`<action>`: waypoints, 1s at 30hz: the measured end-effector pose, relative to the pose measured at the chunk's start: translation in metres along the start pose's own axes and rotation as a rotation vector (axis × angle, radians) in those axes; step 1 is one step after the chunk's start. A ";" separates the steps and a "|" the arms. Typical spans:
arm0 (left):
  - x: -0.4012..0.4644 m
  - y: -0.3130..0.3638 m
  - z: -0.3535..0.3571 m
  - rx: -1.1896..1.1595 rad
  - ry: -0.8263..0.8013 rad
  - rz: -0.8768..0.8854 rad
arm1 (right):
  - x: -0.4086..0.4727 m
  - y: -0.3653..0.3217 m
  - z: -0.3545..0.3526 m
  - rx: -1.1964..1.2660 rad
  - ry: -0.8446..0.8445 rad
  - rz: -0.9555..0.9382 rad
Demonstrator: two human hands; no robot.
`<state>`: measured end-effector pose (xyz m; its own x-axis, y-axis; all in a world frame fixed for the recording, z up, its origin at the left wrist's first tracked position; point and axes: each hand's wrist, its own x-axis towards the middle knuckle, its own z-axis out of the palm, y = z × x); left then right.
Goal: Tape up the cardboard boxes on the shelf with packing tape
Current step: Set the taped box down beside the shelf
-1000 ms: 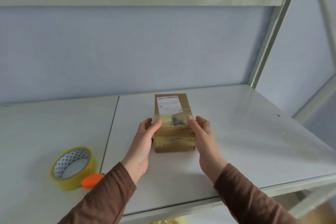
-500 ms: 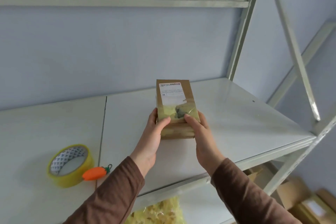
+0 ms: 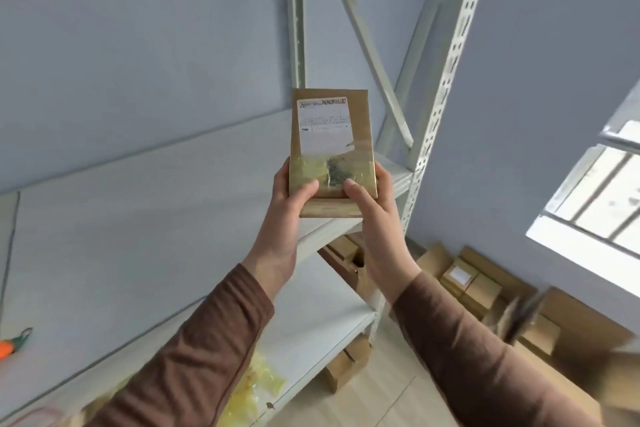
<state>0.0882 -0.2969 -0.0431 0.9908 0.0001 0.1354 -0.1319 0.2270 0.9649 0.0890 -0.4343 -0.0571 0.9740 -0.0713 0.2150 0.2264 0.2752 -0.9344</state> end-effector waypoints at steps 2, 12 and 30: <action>-0.004 -0.015 0.040 -0.011 -0.049 -0.014 | -0.008 -0.008 -0.040 0.007 0.059 -0.007; -0.024 -0.108 0.220 -0.010 -0.266 -0.149 | -0.049 -0.020 -0.236 -0.084 0.372 0.007; 0.080 -0.294 0.377 0.087 -0.399 -0.500 | 0.031 0.066 -0.444 -0.123 0.625 0.261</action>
<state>0.1943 -0.7312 -0.2313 0.8476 -0.4516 -0.2785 0.3246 0.0260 0.9455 0.1313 -0.8443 -0.2387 0.8012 -0.5671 -0.1907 -0.0533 0.2499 -0.9668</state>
